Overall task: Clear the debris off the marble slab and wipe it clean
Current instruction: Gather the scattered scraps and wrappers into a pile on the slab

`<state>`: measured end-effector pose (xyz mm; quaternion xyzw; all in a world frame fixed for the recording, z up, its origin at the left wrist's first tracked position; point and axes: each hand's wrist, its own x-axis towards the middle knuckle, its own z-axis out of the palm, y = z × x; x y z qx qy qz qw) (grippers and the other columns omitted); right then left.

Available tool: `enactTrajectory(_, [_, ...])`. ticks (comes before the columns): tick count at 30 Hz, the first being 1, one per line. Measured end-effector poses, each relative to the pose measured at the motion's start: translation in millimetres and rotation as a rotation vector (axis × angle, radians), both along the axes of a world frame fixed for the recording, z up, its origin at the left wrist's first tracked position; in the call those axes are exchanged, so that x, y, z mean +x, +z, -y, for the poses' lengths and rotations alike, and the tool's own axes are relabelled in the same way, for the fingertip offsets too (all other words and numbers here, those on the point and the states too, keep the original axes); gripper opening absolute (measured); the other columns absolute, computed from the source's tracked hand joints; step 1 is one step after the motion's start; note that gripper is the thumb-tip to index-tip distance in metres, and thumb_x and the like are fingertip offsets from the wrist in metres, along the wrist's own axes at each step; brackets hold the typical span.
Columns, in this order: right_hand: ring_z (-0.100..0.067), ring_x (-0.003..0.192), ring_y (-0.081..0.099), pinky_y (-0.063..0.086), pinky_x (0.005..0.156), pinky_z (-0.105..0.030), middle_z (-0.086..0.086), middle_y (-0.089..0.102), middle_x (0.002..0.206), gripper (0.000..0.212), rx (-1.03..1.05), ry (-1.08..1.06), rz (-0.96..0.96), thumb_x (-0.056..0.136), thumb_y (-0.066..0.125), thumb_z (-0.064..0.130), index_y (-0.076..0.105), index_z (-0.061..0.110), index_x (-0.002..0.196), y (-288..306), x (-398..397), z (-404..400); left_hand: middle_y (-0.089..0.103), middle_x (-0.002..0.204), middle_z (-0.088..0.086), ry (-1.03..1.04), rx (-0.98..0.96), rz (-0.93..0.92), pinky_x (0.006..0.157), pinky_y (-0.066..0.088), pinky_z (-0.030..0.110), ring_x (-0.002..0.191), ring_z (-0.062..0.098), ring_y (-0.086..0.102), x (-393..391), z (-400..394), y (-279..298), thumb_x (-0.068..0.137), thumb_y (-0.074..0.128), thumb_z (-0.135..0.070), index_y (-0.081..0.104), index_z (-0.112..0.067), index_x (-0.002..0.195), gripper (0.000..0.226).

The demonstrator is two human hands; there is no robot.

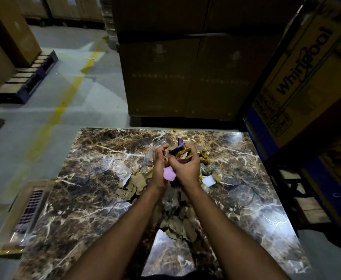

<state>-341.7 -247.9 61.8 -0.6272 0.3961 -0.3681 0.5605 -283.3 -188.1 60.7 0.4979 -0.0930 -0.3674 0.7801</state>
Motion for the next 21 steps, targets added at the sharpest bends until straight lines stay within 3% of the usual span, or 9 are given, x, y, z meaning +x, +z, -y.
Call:
enactTrajectory(3, [-0.008,0.079,0.071,0.056,0.07,-0.024,0.001,0.07,0.093,0.043,0.143,-0.037,0.088,0.08,0.08,-0.004,0.058,0.027,0.1,18.3,-2.5,18.8,0.061,0.122,0.016,0.027,0.133,0.132,0.1,0.049,0.055,0.116,0.042,0.059,10.5,-7.6,-15.5,0.087,0.043,-0.078,0.055,-0.019,0.126,0.071])
enactTrajectory(5, [-0.017,0.085,0.068,0.058,0.075,-0.032,-0.001,0.066,0.097,0.046,0.284,-0.092,0.202,0.081,0.079,-0.003,0.053,0.028,0.103,30.5,-4.1,30.2,0.056,0.126,0.017,0.06,0.236,0.159,0.103,0.045,0.057,0.12,0.045,0.053,15.5,-13.6,-29.2,0.085,0.037,-0.083,0.055,-0.021,0.129,0.079])
enactTrajectory(7, [-0.021,0.089,0.064,0.055,0.073,-0.033,-0.004,0.061,0.103,0.047,0.399,-0.13,0.292,0.084,0.076,-0.001,0.047,0.018,0.115,41.2,-3.8,38.2,0.053,0.127,0.023,0.054,0.283,0.084,0.099,0.046,0.053,0.118,0.052,0.049,16.6,-16.9,-38.9,0.088,0.033,-0.077,0.048,-0.015,0.139,0.081])
enactTrajectory(9, [-0.021,0.088,0.064,0.052,0.066,-0.028,-0.004,0.059,0.103,0.052,0.488,-0.146,0.37,0.085,0.075,0.001,0.044,0.008,0.126,48.9,-0.9,44.4,0.055,0.118,0.029,-0.012,0.297,0.01,0.085,0.05,0.046,0.1,0.046,0.057,9.8,-18.6,-40.8,0.088,0.029,-0.071,0.04,-0.012,0.148,0.085])
enactTrajectory(11, [-0.023,0.088,0.069,0.058,0.063,-0.03,-0.01,0.065,0.109,0.076,0.559,-0.124,0.455,0.074,0.087,0.017,0.046,-0.001,0.136,54.2,4.4,47.2,0.058,0.119,0.032,-0.072,0.312,-0.08,0.083,0.05,0.041,0.092,0.036,0.062,0.6,-20.0,-40.7,0.094,0.025,-0.071,0.05,-0.014,0.143,0.079])
enactTrajectory(14, [-0.039,0.11,0.069,0.06,0.085,-0.057,-0.019,0.065,0.13,0.116,0.613,-0.096,0.454,0.037,0.098,0.047,0.055,0.005,0.137,48.8,9.7,51.4,0.062,0.123,0.026,-0.157,0.223,-0.275,0.081,0.053,0.042,0.085,0.028,0.066,-9.2,-20.1,-33.7,0.09,0.029,-0.075,0.065,-0.017,0.123,0.076])
enactTrajectory(17, [-0.04,0.111,0.067,0.058,0.084,-0.057,-0.018,0.065,0.128,0.118,0.635,-0.096,0.381,0.036,0.097,0.049,0.053,0.007,0.138,28.8,8.8,57.6,0.067,0.12,0.017,-0.172,0.049,-0.469,0.102,0.042,0.068,0.104,0.039,0.068,-11.5,-17.7,-30.1,0.091,0.03,-0.077,0.065,-0.017,0.127,0.078])
enactTrajectory(19, [-0.042,0.113,0.067,0.056,0.088,-0.062,-0.018,0.065,0.131,0.118,0.677,-0.11,0.355,0.033,0.098,0.048,0.054,0.011,0.137,19.3,5.5,56.5,0.061,0.132,0.024,-0.143,-0.032,-0.53,0.105,0.037,0.071,0.118,0.046,0.061,-8.5,-15.1,-27.3,0.088,0.036,-0.079,0.06,-0.014,0.134,0.083])
enactTrajectory(21, [-0.043,0.114,0.067,0.052,0.091,-0.068,-0.017,0.066,0.13,0.116,0.706,-0.143,0.379,0.031,0.099,0.045,0.056,0.011,0.133,1.2,1.5,56.0,0.056,0.136,0.031,-0.098,-0.088,-0.56,0.099,0.048,0.063,0.121,0.049,0.058,-2.9,-13.1,-18.7,0.084,0.048,-0.079,0.052,-0.011,0.141,0.088])
